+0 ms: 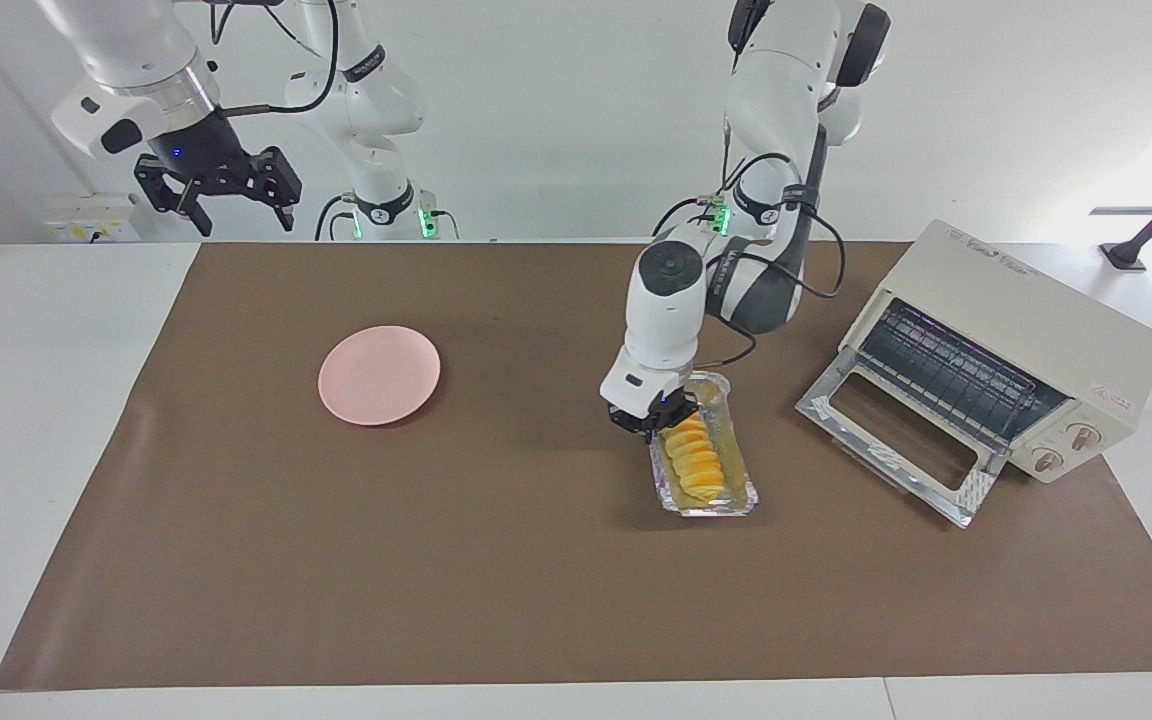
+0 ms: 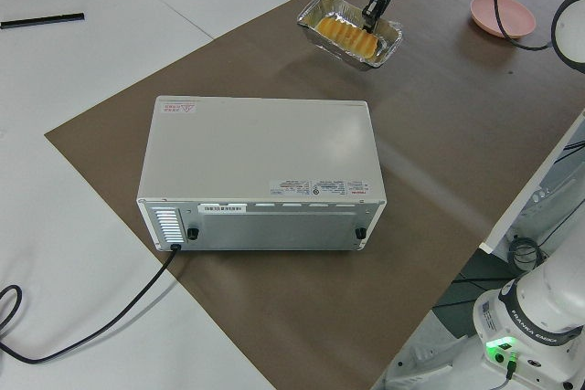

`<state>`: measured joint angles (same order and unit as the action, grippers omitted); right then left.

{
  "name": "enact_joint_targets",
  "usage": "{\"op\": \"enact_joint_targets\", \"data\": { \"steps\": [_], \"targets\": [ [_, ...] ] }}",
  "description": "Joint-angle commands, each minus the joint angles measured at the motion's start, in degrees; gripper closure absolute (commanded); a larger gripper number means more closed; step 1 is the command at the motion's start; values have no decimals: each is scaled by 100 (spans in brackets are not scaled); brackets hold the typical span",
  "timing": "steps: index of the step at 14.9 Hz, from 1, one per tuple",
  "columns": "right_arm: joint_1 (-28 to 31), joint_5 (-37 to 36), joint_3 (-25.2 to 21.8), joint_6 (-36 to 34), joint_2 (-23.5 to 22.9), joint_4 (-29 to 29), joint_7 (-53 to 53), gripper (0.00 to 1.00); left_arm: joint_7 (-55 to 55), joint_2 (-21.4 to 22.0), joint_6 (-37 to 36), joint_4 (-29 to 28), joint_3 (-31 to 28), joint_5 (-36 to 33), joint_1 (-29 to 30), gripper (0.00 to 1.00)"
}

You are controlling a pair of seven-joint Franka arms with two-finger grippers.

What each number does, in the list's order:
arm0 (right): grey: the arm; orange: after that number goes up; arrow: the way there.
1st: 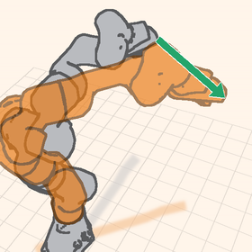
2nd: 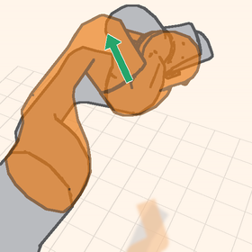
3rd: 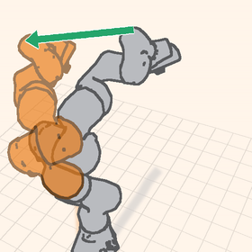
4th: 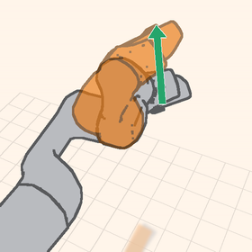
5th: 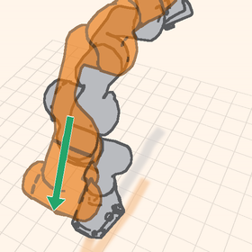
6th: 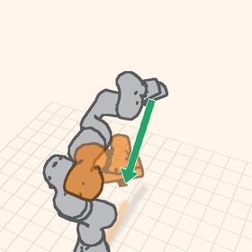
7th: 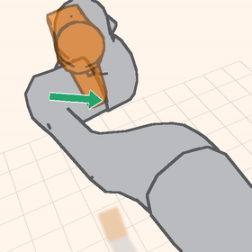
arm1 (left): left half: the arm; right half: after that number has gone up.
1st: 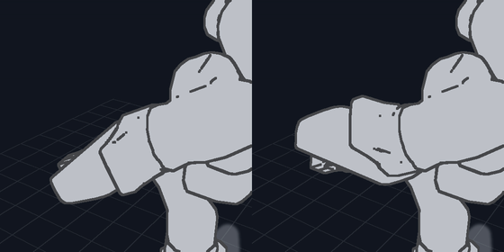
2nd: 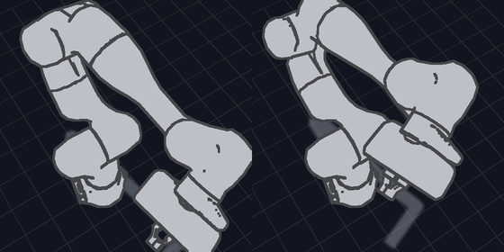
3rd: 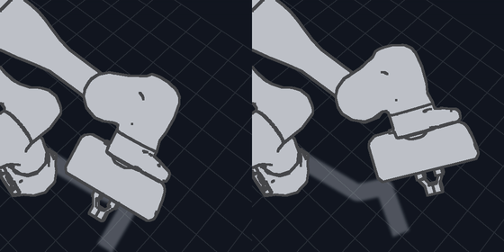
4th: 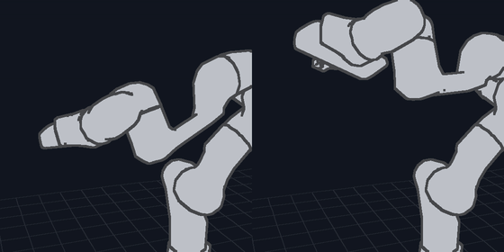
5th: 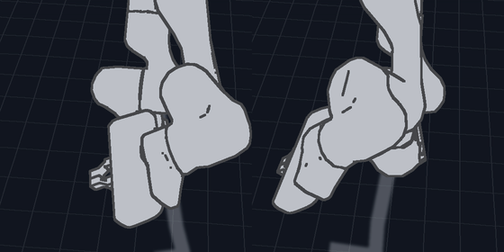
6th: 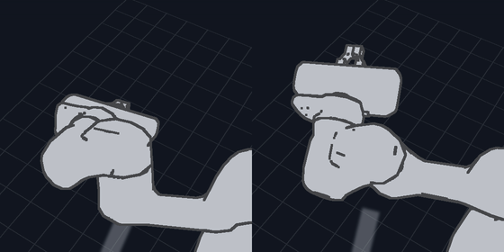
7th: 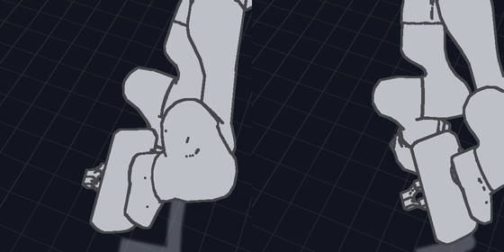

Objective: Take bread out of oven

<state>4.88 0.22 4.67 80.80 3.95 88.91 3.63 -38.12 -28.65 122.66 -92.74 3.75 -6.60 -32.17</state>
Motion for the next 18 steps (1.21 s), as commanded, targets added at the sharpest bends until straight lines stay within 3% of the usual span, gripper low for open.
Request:
{"op": "enact_joint_targets", "data": {
  "steps": [1,4,5,6,7,9,13,16,18],
  "targets": [
    [75,101,78,-213,141,144,-38,0,77,71,-67,-34,-85,105,-35,100],
    [57,101,87,-320,150,144,-38,0,77,71,-110,-122,-85,151,-44,100],
    [57,101,87,-328,150,144,-38,0,77,71,-111,-105,-85,151,-44,77],
    [48,101,87,-320,150,144,-38,0,59,71,-111,-87,-94,151,-35,26],
    [57,101,87,-328,150,144,-20,0,50,88,-119,-52,-111,159,-35,0],
    [75,101,87,-320,167,118,-11,0,59,167,-120,53,-129,177,53,0],
    [-21,136,130,-259,229,214,-38,0,112,965,-680,71,-138,580,693,0],
    [-495,259,139,565,238,591,-474,0,225,1519,-1400,54,-147,590,1281,0],
    [-1021,259,139,1163,-33,724,-1081,0,784,1958,-1892,54,-138,599,1948,0]
  ]
}}
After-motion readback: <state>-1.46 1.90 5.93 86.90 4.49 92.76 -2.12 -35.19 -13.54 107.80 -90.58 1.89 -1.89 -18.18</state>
